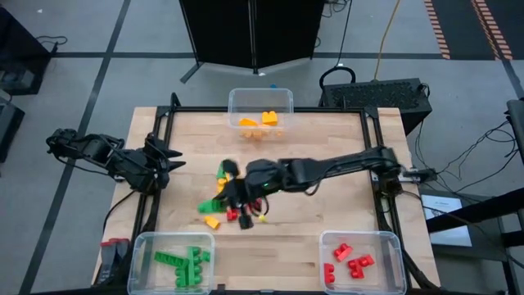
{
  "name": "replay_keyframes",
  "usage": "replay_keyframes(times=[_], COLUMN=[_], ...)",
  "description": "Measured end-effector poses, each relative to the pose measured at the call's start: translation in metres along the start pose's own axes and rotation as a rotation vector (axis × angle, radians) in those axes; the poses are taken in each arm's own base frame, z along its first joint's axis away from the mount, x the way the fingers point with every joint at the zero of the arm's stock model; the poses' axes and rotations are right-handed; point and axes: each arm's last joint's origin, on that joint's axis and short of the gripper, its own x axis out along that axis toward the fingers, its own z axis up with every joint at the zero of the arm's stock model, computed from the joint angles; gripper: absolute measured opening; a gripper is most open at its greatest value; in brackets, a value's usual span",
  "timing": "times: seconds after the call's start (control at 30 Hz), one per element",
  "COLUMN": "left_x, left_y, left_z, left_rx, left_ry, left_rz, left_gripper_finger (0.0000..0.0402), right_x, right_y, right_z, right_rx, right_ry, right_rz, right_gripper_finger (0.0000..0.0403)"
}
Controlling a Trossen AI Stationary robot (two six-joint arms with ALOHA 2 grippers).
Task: Sort blocks
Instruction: Put the green game piece into the bottom left transparent bin
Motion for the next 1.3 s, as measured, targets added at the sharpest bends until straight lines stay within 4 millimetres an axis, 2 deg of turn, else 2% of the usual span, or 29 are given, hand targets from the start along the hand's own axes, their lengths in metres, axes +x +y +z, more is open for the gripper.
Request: replay_keyframes(times=[0.17, 0.37, 0.53, 0.67, 0.8, 1.3], left_x=[0.000, 0.000, 0.000, 0.000, 0.000, 0.000], left_y=[0.000, 0.001, 0.002, 0.002, 0.002, 0.002], left_z=[0.000, -0.001, -0.003, -0.003, -0.003, -0.003], left_rx=[0.000, 0.010, 0.022, 0.021, 0.021, 0.021], left_ry=[0.000, 0.008, 0.029, 0.031, 0.031, 0.032], left_rz=[0.000, 0.005, 0.014, 0.011, 0.010, 0.009], left_gripper_finger=[0.0135, 0.0135, 0.0135, 0.0135, 0.0135, 0.0135], right_x=[0.037, 0.070, 0.106, 0.127, 0.136, 0.138], right_y=[0.009, 0.029, 0.042, 0.051, 0.058, 0.063], right_z=[-0.004, -0.006, -0.033, -0.061, -0.077, -0.094], right_rx=[0.003, 0.042, 0.153, 0.225, 0.286, 0.346], right_ry=[-0.027, -0.110, -0.216, -0.217, -0.166, 0.022], right_rz=[0.147, 0.193, 0.201, 0.201, 0.166, 0.125], right_gripper_finger=[0.0002, 0.0002, 0.0002, 0.0002, 0.0002, 0.0048])
